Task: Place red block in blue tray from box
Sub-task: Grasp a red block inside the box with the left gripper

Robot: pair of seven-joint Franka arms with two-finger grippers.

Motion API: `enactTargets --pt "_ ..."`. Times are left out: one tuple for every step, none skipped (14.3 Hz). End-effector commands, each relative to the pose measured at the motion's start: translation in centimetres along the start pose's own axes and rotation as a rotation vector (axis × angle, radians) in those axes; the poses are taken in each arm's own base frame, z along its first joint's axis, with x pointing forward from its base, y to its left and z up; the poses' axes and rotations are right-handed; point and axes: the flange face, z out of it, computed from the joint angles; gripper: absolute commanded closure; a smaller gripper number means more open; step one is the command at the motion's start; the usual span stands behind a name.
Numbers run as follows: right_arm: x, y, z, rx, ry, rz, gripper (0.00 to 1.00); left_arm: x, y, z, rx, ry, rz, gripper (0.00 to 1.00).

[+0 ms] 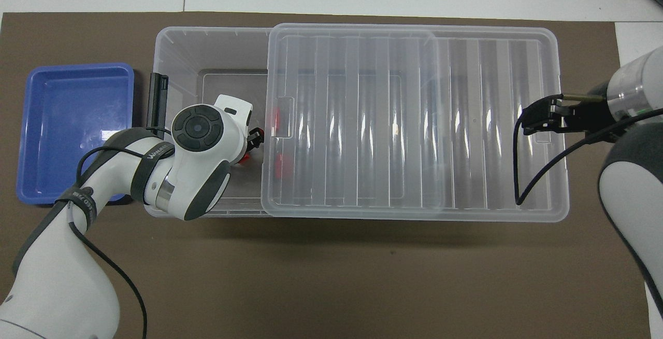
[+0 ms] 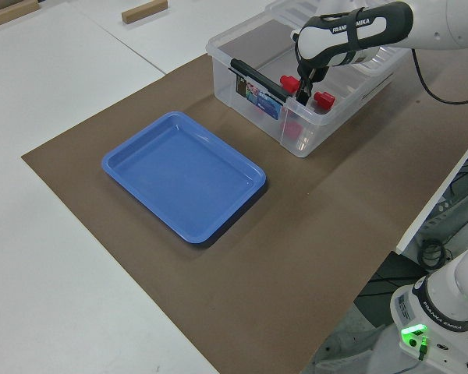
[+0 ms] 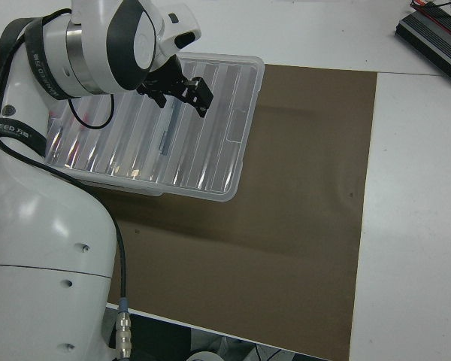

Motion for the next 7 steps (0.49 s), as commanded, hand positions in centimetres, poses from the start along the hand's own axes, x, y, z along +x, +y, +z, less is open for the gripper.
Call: enactTargets --pt "-0.6 -0.1 -0.1 -0.013 0.003 0.011 0.0 -0.1 -1.5 -0.4 -0.014 0.009 0.023 0.02" --pt "-0.6 0.0 -0.1 -0.009 0.002 0.014 0.0 -0.1 -1.4 -0.4 -0.016 0.011 0.023 0.06" --pt "-0.6 0.0 -0.1 -0.002 -0.002 0.022 0.0 -0.1 -1.3 -0.4 -0.021 0.015 0.023 0.11" --pt "-0.6 0.3 0.0 0.0 -0.005 0.028 0.0 -0.1 -1.2 -0.5 -0.027 0.019 0.02 0.12" --pt "-0.5 0.6 0.0 0.001 -0.007 0.028 0.0 0.1 -1.1 -0.6 -0.041 0.03 0.019 0.15" --pt "-0.4 0.8 0.0 0.002 -0.006 0.032 0.0 0.2 -1.0 -0.4 -0.049 0.036 0.018 0.16" --pt "-0.2 1.1 0.1 0.002 -0.006 0.037 0.0 0.2 -1.0 -0.4 -0.052 0.037 0.018 0.2"
